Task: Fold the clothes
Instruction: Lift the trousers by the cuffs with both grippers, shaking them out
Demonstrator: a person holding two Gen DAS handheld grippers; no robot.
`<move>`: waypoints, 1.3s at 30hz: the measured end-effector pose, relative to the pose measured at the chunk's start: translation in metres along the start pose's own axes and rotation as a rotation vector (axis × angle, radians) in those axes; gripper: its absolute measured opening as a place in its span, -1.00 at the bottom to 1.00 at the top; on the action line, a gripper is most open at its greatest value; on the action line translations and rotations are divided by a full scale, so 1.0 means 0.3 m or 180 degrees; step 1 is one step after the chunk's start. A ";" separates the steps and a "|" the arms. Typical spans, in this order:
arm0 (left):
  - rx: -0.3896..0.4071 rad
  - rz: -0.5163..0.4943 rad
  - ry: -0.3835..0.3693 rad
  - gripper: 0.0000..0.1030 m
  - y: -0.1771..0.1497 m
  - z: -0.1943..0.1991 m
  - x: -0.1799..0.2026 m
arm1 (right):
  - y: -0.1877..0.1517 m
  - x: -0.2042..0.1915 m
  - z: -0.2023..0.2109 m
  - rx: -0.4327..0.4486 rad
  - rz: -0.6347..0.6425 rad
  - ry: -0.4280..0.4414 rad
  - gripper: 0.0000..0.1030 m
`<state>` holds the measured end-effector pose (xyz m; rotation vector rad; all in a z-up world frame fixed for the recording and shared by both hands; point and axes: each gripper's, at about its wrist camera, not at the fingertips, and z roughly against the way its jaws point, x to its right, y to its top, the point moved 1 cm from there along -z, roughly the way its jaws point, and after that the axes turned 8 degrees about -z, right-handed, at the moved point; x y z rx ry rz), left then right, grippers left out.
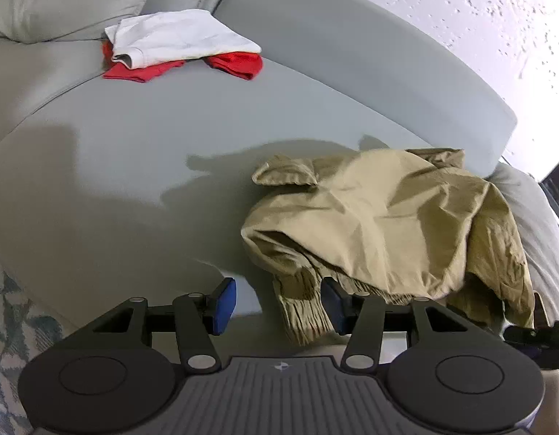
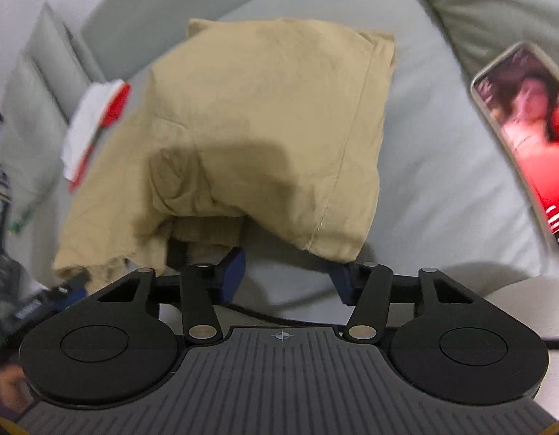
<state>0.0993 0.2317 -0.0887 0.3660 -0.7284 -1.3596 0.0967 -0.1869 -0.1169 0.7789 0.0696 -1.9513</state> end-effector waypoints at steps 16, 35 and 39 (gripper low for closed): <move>0.0163 -0.0567 -0.0221 -0.14 0.001 -0.080 0.024 | 0.016 -0.045 -0.247 0.0335 0.0266 0.0509 -0.43; -0.0601 0.0105 -0.0807 -0.85 0.135 -0.032 0.064 | 0.057 -0.065 -0.232 -0.0021 -0.0160 0.0538 -0.81; -0.0574 0.0338 -0.1749 -0.89 0.223 0.162 0.138 | 0.089 -0.128 0.057 0.0133 -0.0251 0.1025 -0.83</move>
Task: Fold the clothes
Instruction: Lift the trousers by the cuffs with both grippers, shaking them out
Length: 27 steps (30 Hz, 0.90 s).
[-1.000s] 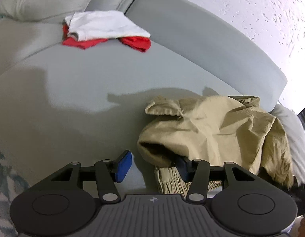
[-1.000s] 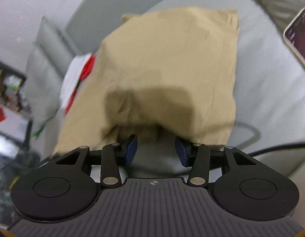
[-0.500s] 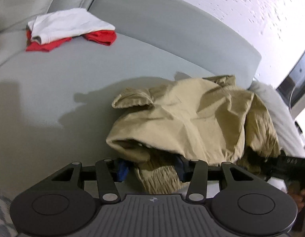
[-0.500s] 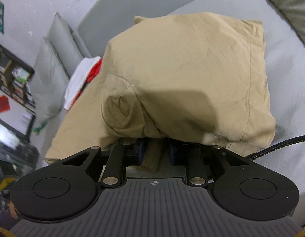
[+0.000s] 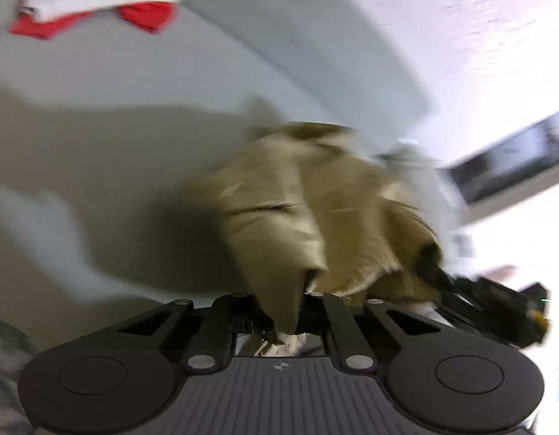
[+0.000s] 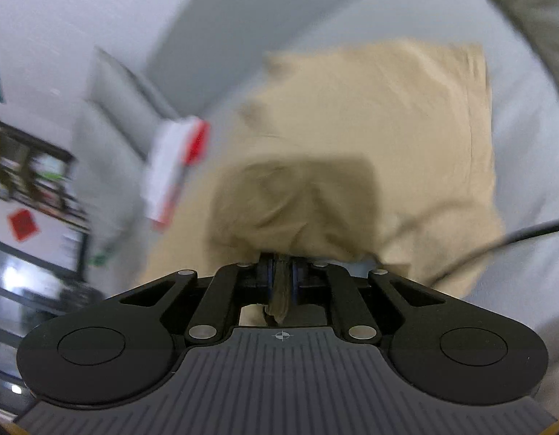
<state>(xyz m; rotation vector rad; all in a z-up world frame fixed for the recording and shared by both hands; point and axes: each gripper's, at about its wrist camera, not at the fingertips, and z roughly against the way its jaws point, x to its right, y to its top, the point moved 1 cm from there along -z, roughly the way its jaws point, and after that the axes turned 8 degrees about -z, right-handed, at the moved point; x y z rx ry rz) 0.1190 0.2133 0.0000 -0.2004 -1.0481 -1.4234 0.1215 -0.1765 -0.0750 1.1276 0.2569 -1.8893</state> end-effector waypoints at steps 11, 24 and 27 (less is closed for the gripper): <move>0.1144 0.1150 -0.1627 -0.95 -0.003 0.175 0.249 | 0.068 -0.441 0.835 0.1672 0.0401 0.1397 -0.83; 0.1932 0.0951 -0.2747 -0.93 -0.147 0.338 0.414 | -0.168 -0.509 1.178 0.2155 0.0907 0.1519 -0.82; 0.1909 0.1399 -0.2483 -0.94 -0.187 0.315 0.374 | -0.152 -0.612 1.177 0.2167 0.1039 0.1515 -0.81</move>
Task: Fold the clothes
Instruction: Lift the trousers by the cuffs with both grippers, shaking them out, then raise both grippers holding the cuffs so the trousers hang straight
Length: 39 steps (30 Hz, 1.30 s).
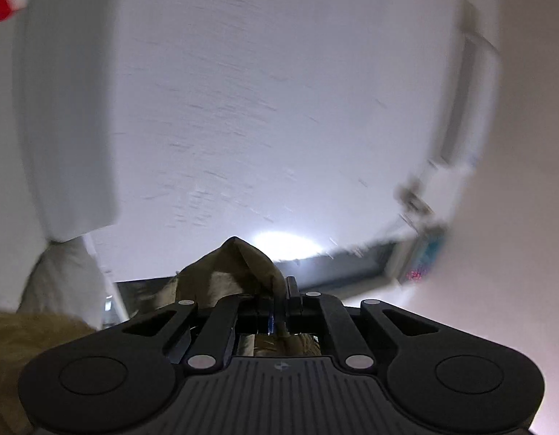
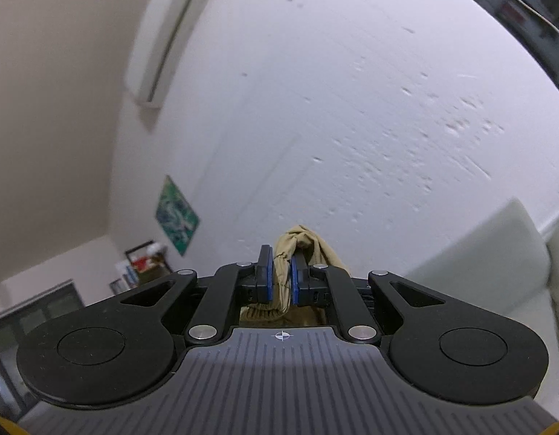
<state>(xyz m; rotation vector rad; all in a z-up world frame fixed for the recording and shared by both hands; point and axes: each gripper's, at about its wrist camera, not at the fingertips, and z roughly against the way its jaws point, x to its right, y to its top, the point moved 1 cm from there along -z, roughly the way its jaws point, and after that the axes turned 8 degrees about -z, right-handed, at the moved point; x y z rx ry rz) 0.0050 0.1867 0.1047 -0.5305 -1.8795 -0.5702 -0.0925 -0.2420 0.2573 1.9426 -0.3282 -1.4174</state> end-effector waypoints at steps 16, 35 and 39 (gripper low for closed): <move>0.0483 -0.2257 -0.0257 -0.95 0.113 -0.079 0.419 | 0.068 -0.289 -0.135 0.0782 0.1284 0.0313 -0.81; -0.0825 -0.0928 0.2650 -0.28 -0.104 0.370 -0.237 | -0.712 0.754 0.012 -0.2038 -0.1434 -0.2107 -0.81; -0.1125 -0.1131 0.2622 -0.27 -0.170 0.370 -0.261 | -0.715 0.738 0.004 -0.2099 -0.1437 -0.2084 -0.80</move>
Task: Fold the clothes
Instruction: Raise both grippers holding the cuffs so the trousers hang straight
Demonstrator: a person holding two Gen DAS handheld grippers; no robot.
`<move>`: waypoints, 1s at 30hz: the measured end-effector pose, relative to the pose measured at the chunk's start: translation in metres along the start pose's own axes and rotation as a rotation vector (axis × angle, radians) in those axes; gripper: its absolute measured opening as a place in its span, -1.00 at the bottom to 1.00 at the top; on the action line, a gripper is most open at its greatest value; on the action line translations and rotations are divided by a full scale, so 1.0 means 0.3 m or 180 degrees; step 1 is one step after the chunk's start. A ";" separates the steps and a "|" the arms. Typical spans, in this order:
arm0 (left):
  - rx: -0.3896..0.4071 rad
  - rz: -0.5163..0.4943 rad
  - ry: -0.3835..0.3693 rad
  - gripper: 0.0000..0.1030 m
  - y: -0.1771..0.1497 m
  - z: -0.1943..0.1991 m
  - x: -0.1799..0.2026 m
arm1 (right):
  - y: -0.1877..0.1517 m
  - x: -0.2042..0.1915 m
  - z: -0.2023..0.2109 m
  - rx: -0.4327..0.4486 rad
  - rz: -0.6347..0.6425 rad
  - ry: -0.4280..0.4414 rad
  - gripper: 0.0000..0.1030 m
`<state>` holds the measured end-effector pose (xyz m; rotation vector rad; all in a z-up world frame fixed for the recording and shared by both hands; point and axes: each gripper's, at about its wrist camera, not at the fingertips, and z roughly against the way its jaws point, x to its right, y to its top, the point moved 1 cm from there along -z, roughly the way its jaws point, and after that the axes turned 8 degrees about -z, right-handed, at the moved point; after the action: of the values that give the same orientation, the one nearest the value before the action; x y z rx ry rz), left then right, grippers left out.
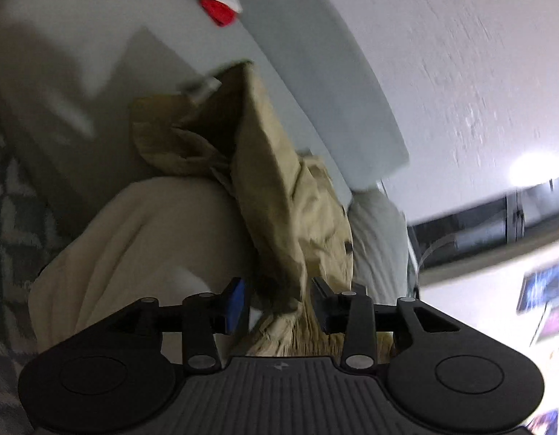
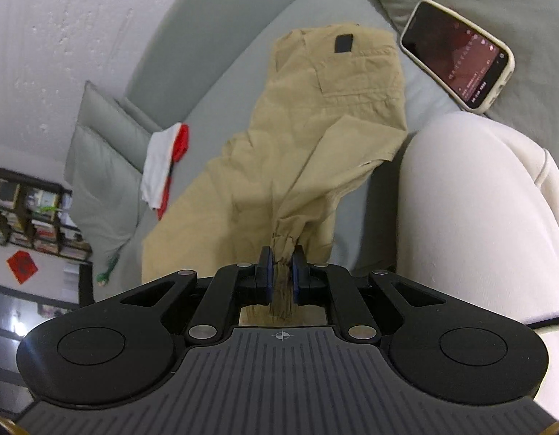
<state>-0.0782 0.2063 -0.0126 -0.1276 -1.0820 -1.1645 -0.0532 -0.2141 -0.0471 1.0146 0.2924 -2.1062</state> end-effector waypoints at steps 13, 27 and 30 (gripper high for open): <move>-0.0073 -0.0098 -0.0469 -0.82 0.095 -0.100 0.111 | 0.005 0.070 0.027 -0.0114 -0.0222 0.0127 -0.50; 0.0233 0.0238 -0.0855 -0.83 0.126 0.025 0.188 | -0.042 0.204 -0.181 -0.0888 -0.0615 0.0530 0.16; 0.0251 0.0309 -0.0841 -0.83 0.123 -0.005 0.176 | -0.057 0.208 -0.233 -0.1014 -0.0643 0.0636 0.27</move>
<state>-0.0493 0.1862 0.0414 -0.2754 -1.3379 -1.0353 -0.0502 -0.2017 -0.1414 1.0362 0.8329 -2.0480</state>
